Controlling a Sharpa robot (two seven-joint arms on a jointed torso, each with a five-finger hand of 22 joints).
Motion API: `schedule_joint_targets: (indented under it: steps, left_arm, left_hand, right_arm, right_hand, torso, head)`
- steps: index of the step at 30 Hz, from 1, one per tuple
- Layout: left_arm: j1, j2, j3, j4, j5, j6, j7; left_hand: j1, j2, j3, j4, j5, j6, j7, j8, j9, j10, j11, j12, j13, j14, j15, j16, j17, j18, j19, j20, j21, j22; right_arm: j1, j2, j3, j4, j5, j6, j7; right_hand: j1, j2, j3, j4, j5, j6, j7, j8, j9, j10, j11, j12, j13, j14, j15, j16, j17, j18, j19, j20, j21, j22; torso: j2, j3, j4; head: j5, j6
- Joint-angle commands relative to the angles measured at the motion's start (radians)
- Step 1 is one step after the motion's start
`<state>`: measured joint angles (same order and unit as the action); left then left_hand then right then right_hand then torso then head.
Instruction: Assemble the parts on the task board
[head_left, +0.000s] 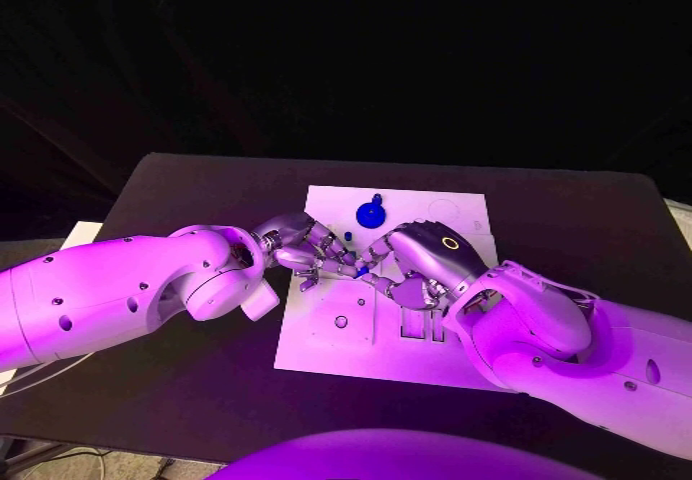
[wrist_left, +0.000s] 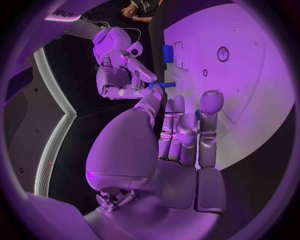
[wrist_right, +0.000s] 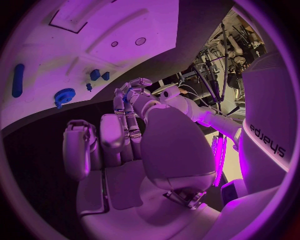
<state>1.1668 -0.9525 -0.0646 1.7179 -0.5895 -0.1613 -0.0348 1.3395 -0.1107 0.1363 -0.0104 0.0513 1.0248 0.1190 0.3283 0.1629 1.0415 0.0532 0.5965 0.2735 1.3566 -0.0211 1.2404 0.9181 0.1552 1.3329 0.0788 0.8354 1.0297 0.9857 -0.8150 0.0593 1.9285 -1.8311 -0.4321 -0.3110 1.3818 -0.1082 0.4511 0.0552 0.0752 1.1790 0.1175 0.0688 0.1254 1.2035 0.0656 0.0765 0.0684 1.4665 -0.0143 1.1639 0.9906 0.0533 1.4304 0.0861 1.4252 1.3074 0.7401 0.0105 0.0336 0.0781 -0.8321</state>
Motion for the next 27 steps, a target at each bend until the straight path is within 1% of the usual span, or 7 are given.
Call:
schedule_joint_targets:
  steps: [1, 8, 12, 23, 27]
  left_arm:
    - [0.000, 0.002, 0.000, 0.001, -0.001, 0.030, 0.001]
    - [0.000, 0.003, 0.000, 0.000, -0.012, 0.040, -0.003]
    - [0.000, 0.004, 0.000, -0.001, -0.020, 0.043, -0.005]
    - [0.000, 0.007, 0.000, -0.005, -0.024, 0.042, -0.004]
    - [0.000, 0.008, 0.001, -0.006, -0.024, 0.042, -0.004]
  left_hand:
    - [0.014, 0.001, -0.006, -0.001, -0.003, -0.008, 0.001, 0.008, 0.001, -0.007, -0.002, 0.005, 0.001, -0.006, 0.000, 0.000, -0.002, -0.015, -0.002, 0.003, -0.006, -0.001]
    - [0.024, 0.006, -0.009, -0.004, -0.003, -0.011, 0.001, 0.011, 0.002, -0.010, -0.001, 0.006, 0.002, -0.007, 0.001, 0.000, -0.002, -0.015, -0.002, 0.004, -0.005, 0.001]
    - [0.027, 0.007, -0.010, -0.005, -0.003, -0.012, 0.001, 0.011, 0.003, -0.011, -0.001, 0.006, 0.002, -0.008, 0.001, -0.001, -0.002, -0.015, -0.003, 0.004, -0.007, 0.000]
    - [0.032, 0.011, -0.011, -0.007, -0.003, -0.014, 0.002, 0.013, 0.003, -0.013, -0.001, 0.006, 0.002, -0.008, 0.001, -0.001, -0.002, -0.015, -0.003, 0.004, -0.007, 0.001]
    - [0.033, 0.013, -0.012, -0.007, -0.003, -0.015, 0.002, 0.014, 0.003, -0.013, -0.001, 0.006, 0.002, -0.008, 0.001, 0.000, -0.001, -0.016, -0.003, 0.004, -0.005, 0.003]
  right_arm:
    - [-0.001, 0.002, 0.001, 0.002, -0.008, 0.006, 0.003]
    - [-0.001, 0.002, 0.002, 0.003, -0.009, -0.003, 0.004]
    - [-0.001, 0.002, 0.002, 0.003, -0.010, -0.006, 0.004]
    - [-0.001, 0.003, 0.002, 0.006, -0.007, -0.006, 0.008]
    - [-0.001, 0.003, 0.002, 0.007, -0.006, -0.003, 0.009]
  right_hand:
    - [-0.007, -0.004, 0.002, -0.004, 0.007, 0.003, 0.005, 0.004, 0.002, -0.001, 0.002, -0.004, -0.001, 0.017, -0.001, -0.004, -0.001, 0.002, 0.004, 0.004, 0.003, 0.033]
    - [-0.010, -0.006, 0.001, -0.004, 0.009, 0.001, 0.006, 0.002, 0.002, -0.004, 0.004, -0.006, -0.002, 0.016, 0.000, -0.006, -0.005, 0.002, 0.003, 0.004, 0.002, 0.032]
    - [-0.010, -0.006, 0.001, -0.003, 0.009, 0.001, 0.006, 0.002, 0.002, -0.005, 0.004, -0.007, -0.002, 0.016, 0.000, -0.008, -0.007, 0.002, 0.003, 0.005, 0.002, 0.031]
    - [-0.010, -0.006, 0.001, -0.004, 0.009, 0.001, 0.006, 0.002, 0.002, -0.006, 0.004, -0.008, -0.002, 0.016, 0.000, -0.008, -0.008, 0.002, 0.003, 0.005, 0.002, 0.031]
    - [-0.010, -0.006, 0.002, -0.004, 0.009, 0.001, 0.006, 0.002, 0.002, -0.006, 0.004, -0.007, -0.002, 0.016, 0.000, -0.008, -0.007, 0.002, 0.003, 0.005, 0.002, 0.031]
  torso:
    - [0.000, 0.0003, -0.0002]
    - [0.000, 0.0003, 0.0001]
    - [0.000, -0.0003, 0.0005]
    - [0.000, -0.0001, 0.0001]
    - [0.000, -0.0006, 0.0004]
  head:
    - [-0.001, -0.001]
    - [-0.002, -0.003]
    - [-0.003, -0.002]
    - [-0.002, -0.003]
    - [-0.002, -0.004]
